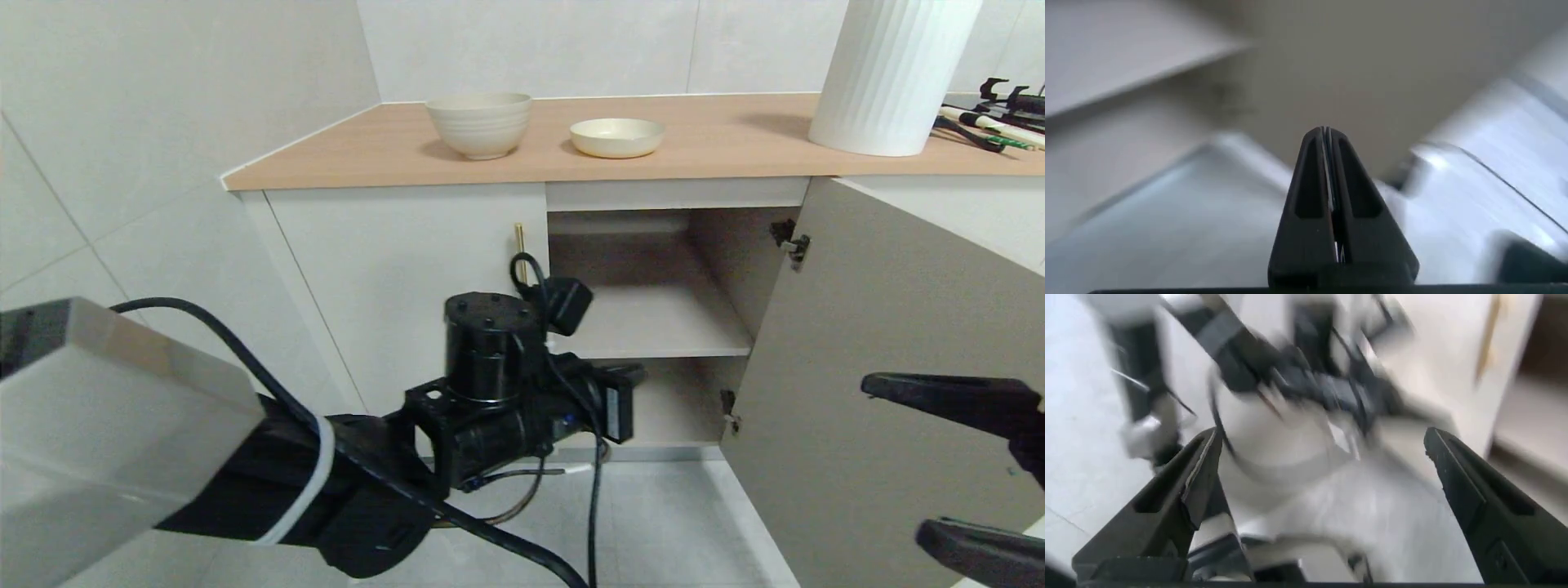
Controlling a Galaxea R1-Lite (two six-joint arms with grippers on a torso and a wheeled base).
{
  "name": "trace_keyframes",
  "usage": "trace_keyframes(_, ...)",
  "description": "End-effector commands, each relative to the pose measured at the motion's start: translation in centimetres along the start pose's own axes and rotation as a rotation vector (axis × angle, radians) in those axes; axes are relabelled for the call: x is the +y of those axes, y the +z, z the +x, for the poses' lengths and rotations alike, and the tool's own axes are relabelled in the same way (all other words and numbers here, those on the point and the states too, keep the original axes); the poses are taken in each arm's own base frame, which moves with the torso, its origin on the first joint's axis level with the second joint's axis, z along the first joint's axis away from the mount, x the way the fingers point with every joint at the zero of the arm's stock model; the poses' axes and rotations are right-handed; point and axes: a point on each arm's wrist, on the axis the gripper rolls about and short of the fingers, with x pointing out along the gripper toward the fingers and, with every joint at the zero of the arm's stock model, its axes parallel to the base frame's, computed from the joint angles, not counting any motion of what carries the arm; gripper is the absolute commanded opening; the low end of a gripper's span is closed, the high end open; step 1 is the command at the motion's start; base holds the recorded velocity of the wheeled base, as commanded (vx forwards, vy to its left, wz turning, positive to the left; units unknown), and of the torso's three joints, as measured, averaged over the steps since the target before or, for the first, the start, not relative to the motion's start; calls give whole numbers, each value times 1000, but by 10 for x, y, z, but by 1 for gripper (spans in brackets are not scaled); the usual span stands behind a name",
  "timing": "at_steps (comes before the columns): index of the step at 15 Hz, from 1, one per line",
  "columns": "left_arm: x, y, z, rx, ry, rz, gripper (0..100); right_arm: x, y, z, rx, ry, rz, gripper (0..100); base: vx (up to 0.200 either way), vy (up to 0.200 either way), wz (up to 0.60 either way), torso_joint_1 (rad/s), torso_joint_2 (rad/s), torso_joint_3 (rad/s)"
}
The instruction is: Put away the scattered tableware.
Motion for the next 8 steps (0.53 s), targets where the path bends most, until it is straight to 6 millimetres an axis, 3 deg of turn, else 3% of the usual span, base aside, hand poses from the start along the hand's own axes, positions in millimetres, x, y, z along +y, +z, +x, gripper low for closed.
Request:
trace_keyframes(1, 31, 17, -53, -56, 161, -23, 0, -21, -20, 33, 135, -57, 84, 100, 0, 0, 0, 0, 0, 0)
trace_keyframes(3, 45, 21, -85, -78, 229, -38, 0, -39, -24, 56, 179, -164, 99, 100, 0, 0, 0, 0, 0, 0)
trace_keyframes(4, 50, 27, -110, -112, 269, -43, 0, -56, -23, 84, 206, -246, 100, 100, 0, 0, 0, 0, 0, 0)
trace_keyframes(6, 49, 29, -139, -142, 293, -43, 0, -71, -22, 114, 213, -353, 90, 100, 0, 0, 0, 0, 0, 0)
trace_keyframes(8, 48, 31, -147, -131, 299, -30, 0, -65, -22, 115, 210, -354, 102, 100, 0, 0, 0, 0, 0, 0)
